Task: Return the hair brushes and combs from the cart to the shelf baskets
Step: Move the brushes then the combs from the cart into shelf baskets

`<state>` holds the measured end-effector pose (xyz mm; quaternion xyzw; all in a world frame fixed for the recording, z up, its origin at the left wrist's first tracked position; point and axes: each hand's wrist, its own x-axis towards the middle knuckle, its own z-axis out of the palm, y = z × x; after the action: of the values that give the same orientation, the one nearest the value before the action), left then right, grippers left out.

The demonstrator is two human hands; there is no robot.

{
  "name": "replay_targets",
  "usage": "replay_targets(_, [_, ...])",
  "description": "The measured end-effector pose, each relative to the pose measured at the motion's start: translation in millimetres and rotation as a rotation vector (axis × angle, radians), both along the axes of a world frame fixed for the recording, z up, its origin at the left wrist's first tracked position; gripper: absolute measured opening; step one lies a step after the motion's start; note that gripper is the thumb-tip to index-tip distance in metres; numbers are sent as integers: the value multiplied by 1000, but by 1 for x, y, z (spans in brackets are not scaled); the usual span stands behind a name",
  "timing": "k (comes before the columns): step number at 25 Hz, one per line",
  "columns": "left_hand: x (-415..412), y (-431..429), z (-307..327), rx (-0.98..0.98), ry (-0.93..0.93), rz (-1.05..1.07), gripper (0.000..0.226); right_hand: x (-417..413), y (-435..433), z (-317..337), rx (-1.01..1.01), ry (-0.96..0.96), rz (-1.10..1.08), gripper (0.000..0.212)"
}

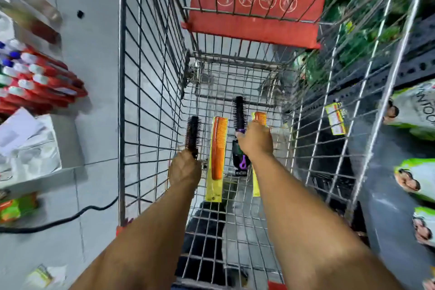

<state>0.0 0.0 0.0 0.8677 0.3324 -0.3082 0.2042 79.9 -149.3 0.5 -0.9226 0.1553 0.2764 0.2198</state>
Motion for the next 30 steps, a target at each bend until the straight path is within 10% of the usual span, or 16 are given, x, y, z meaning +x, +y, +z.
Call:
replay_targets(19, [7, -9, -4, -4, -2, 214, 34, -3, 0, 17, -25, 56, -211, 26])
replay_targets(30, [25, -5, 131, -294, -462, 226, 28, -31, -13, 164, 11, -88, -182, 32])
